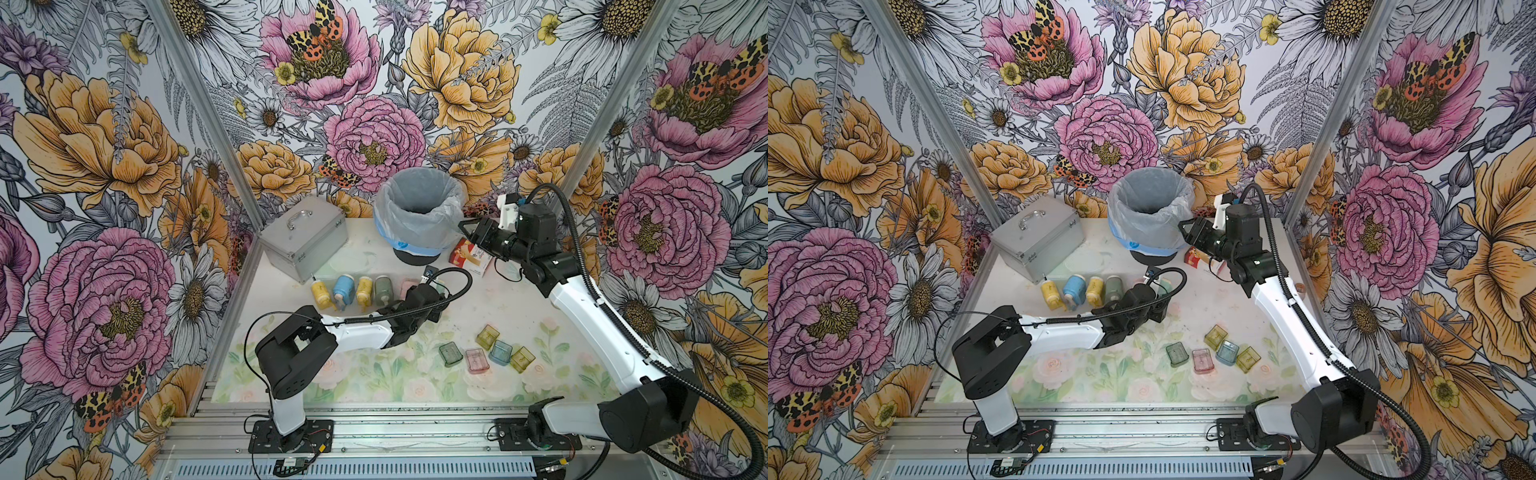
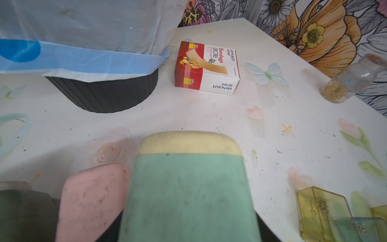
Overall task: Take out the pencil sharpener tray and clean the shavings
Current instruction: Place the pencil sharpener at the center of the board.
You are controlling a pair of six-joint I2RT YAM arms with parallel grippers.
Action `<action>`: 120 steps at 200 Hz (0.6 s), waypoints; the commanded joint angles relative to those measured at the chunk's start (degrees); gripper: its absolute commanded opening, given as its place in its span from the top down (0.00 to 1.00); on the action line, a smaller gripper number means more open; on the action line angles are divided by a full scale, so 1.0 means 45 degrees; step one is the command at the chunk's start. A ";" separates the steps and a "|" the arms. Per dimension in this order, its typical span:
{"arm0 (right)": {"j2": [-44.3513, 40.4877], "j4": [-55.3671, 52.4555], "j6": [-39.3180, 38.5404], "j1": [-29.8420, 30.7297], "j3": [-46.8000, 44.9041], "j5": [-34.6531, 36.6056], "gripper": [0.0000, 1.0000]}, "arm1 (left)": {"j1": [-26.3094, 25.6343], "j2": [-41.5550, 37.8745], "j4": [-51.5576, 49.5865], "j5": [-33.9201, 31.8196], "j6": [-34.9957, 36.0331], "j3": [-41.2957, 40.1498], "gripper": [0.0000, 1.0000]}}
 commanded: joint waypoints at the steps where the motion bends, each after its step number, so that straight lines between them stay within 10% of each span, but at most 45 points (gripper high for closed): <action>1: -0.0635 -0.0491 -0.0972 -0.0162 -0.0381 0.0626 0.65 | 0.0146 0.0659 0.0821 0.0132 0.0004 0.0418 0.75; 120: -0.2683 -0.1512 -0.1690 -0.1190 -0.2666 0.1045 0.64 | 0.0351 0.1964 0.1555 0.0591 -0.0223 0.0675 0.63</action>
